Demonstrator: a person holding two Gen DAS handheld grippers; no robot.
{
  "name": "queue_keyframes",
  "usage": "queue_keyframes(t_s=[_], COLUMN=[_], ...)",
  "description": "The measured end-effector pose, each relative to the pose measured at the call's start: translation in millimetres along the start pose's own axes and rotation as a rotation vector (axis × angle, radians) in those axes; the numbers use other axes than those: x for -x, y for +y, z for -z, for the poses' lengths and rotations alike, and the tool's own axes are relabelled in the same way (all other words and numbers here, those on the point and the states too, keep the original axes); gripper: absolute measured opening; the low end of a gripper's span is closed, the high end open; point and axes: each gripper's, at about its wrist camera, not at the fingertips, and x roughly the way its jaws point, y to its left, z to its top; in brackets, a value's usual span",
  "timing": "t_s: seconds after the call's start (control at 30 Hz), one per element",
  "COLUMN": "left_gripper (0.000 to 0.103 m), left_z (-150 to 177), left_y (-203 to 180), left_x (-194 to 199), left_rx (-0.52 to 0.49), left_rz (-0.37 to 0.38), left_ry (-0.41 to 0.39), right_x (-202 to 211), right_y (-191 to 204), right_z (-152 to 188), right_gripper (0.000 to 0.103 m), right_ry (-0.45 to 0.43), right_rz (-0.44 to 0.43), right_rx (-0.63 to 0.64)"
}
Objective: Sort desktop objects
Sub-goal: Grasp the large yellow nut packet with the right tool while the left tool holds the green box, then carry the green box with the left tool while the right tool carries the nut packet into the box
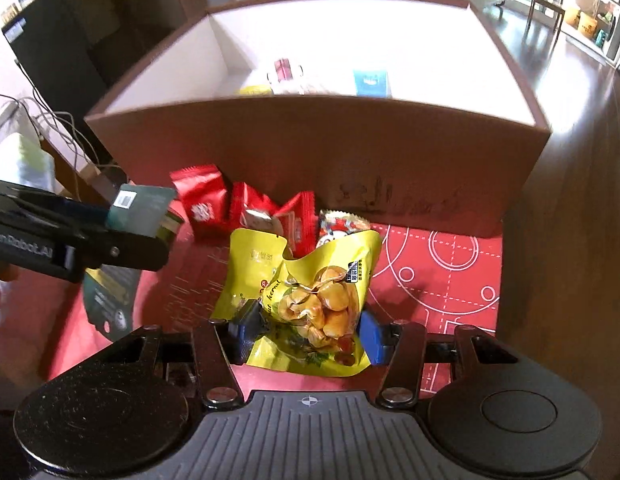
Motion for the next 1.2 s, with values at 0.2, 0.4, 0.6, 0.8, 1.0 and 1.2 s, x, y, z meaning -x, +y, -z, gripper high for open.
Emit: queue_keyframes(t_s=[0.2, 0.4, 0.6, 0.8, 1.0, 1.2], left_gripper=[0.088, 0.088, 0.088, 0.088, 0.088, 0.088], left_z=[-5, -15, -30, -55, -91, -128], left_y=[-7, -14, -19, -23, -25, -28], left_x=[19, 39, 58, 73, 83, 89], left_rx=[-0.029, -0.065, -0.109, -0.158, -0.226, -0.305], left_rz=[0.013, 0.019, 0.026, 0.022, 0.011, -0.016], left_ry=[-0.027, -0.062, -0.092, -0.123, -0.165, -0.208], right_x=[22, 43, 61, 75, 84, 86], right_y=[0, -3, -9, -22, -38, -48], right_z=[-6, -16, -34, -62, -95, -131], right_gripper=[0.051, 0.051, 0.051, 0.051, 0.051, 0.051], right_ry=[-0.014, -0.021, -0.031, -0.046, -0.078, -0.122], right_rz=[-0.021, -0.048, -0.062, -0.073, -0.06, -0.01], right_rx=[-0.025, 0.007, 0.068, 0.115, 0.174, 0.259])
